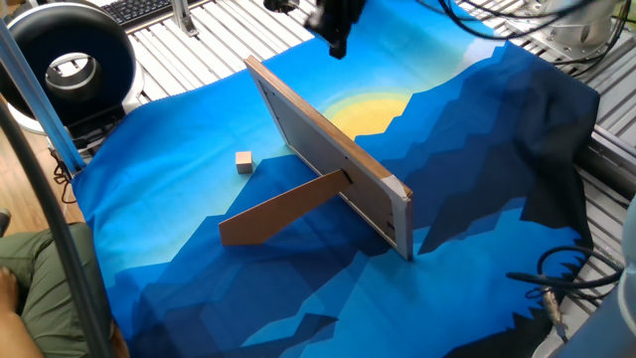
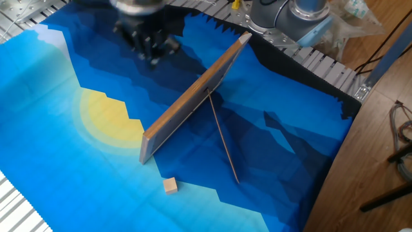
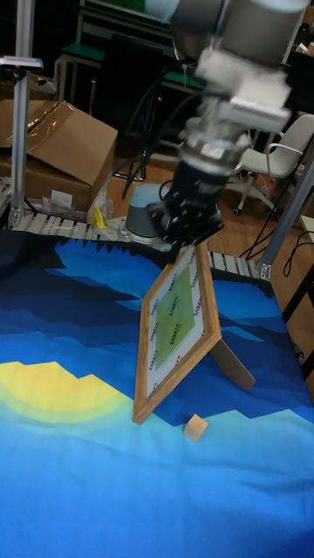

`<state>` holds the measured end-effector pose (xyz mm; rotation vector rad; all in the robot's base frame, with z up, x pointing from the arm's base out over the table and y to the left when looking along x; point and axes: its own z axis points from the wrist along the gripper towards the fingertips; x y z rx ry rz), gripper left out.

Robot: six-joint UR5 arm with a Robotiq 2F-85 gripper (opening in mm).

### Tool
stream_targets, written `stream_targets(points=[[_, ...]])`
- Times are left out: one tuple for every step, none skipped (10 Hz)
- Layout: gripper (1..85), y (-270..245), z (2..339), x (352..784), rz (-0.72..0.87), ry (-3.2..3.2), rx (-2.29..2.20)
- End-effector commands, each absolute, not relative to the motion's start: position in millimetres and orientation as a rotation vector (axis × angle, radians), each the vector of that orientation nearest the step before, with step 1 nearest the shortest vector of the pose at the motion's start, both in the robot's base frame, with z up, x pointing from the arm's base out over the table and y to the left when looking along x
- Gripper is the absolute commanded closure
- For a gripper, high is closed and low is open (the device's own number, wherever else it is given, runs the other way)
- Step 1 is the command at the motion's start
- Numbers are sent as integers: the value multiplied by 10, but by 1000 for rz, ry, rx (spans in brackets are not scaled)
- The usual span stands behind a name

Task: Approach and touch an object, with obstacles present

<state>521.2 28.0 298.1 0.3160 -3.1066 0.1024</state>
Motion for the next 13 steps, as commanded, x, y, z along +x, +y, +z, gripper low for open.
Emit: stream_targets(points=[[847,646,3284,5076,133,-3079,229],[847,856,3233,5088,90,-3088,172],[847,1064,3180,5135,85,-3104,130],[847,1229,3120,5170,74,-3115,108],[847,1393,3014,5221,53,-3131,85],[847,1488,2887,5298,54,-3140,78],[847,1573,2741,5407,40,-3148,79],[847,1635,2614,5487,40,-3157,82],[847,1718,2484,5550,51,-3173,71],[847,1763,2349,5624,83,-3193,65],[847,1809,2195,5716,87,-3210,64],[847,1819,2070,5809,81,-3224,77],[847,1827,1934,5899,70,-3238,85]])
